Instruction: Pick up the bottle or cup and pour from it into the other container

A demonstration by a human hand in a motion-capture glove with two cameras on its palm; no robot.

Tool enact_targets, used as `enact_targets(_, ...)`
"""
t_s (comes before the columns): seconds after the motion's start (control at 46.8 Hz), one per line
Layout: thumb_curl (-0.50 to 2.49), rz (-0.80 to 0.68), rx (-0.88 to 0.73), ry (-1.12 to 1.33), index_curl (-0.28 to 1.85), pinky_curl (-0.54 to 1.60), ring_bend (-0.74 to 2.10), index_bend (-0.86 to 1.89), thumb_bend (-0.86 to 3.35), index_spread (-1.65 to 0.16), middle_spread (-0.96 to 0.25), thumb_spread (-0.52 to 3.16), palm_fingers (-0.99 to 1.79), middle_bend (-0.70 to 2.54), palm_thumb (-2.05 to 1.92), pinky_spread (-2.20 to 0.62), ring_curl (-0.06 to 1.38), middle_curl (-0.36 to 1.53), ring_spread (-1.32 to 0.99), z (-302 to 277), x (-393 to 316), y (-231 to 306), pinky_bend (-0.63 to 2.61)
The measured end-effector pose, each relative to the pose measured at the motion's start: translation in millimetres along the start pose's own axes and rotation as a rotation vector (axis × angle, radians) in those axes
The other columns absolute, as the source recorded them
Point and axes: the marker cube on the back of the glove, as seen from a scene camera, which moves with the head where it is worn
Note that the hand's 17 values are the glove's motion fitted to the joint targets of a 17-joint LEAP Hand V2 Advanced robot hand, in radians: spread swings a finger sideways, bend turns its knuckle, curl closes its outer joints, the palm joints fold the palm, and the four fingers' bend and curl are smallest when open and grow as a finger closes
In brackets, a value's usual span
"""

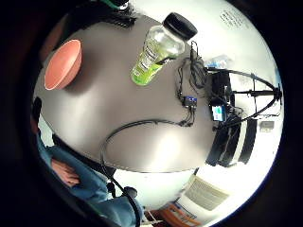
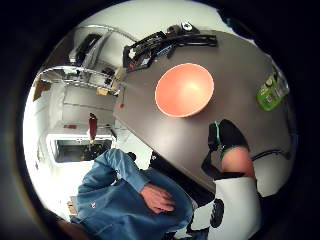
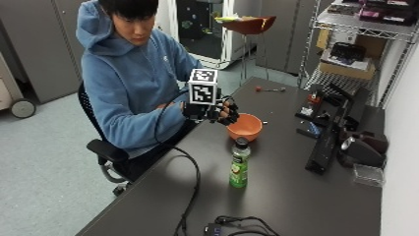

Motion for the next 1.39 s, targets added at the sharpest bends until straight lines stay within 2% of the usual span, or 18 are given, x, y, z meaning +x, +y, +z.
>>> enact_targets(0.278, 0.27, 0.002, 0.004, 0.015, 0.19, 0.19, 0.33, 0.16, 0.35, -0.22, 0.06, 0.71, 0.43, 0.27, 0.78, 0.22, 0.17, 0.19, 0.09, -4, -3, 2, 0.30)
enact_targets(0.535, 0.34, 0.018, 0.022, 0.075, 0.23, 0.24, 0.33, 0.15, 0.23, -0.25, 0.07, 0.84, 0.41, 0.24, 0.82, 0.24, 0.20, 0.25, 0.10, -15, 16, 16, 0.29)
enact_targets(0.813, 0.39, 0.070, 0.046, 0.124, 0.23, 0.29, 0.35, 0.10, 0.10, -0.26, 0.07, 0.91, 0.35, 0.23, 0.81, 0.24, 0.24, 0.30, 0.10, -33, 75, 31, 0.31)
enact_targets(1.134, 0.41, 0.112, 0.178, -0.082, 0.18, 0.34, 0.39, 0.08, -0.03, -0.26, 0.09, 0.95, 0.21, 0.23, 0.74, 0.25, 0.27, 0.32, 0.11, -38, 156, 42, 0.42)
enact_targets(1.39, 0.40, 0.114, 0.300, -0.397, 0.16, 0.35, 0.44, 0.10, -0.04, -0.25, 0.12, 0.93, 0.15, 0.23, 0.69, 0.25, 0.28, 0.33, 0.12, -4, 209, 26, 0.45)
